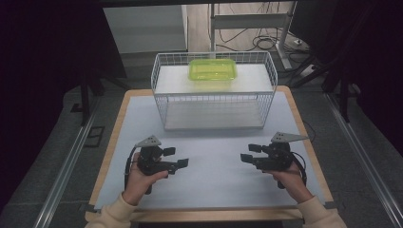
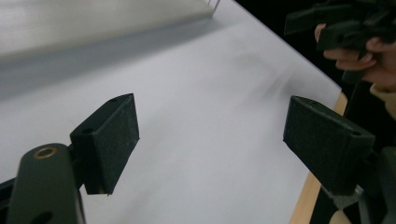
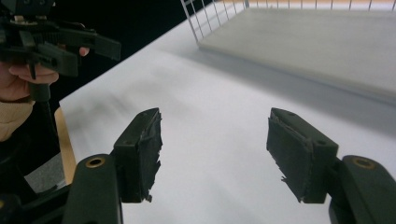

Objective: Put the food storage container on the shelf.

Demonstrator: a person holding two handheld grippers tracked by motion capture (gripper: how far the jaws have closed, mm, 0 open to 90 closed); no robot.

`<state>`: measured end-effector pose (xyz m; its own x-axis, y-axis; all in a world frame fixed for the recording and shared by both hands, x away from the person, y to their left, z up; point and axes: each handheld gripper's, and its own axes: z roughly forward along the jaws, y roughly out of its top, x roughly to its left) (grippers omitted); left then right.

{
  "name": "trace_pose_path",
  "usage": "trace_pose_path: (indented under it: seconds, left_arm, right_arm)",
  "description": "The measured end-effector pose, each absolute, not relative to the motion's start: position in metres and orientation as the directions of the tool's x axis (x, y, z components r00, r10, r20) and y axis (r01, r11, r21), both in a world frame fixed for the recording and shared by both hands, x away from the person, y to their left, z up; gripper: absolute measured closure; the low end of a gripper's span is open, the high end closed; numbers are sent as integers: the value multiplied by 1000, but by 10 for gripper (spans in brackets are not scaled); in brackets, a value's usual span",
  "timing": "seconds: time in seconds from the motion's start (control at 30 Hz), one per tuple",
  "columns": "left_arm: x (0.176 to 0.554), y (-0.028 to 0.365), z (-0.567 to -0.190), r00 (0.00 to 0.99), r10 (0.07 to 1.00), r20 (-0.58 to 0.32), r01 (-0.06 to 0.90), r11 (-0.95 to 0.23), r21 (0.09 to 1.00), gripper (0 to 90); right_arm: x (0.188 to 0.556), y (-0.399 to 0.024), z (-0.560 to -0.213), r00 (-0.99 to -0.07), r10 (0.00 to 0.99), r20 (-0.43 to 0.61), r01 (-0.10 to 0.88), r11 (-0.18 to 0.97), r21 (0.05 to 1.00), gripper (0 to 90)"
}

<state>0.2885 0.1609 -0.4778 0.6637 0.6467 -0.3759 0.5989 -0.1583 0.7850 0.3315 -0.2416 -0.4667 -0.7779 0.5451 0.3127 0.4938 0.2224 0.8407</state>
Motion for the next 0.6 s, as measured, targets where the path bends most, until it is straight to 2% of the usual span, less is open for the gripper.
trace_pose_path:
  seconds: [0.6]
  left_arm:
    - [291,157,-495,661,670,-337,597,-198,777,190]
  right_arm:
    - [324,-244,-481,-798,551,244,440,256,861,306]
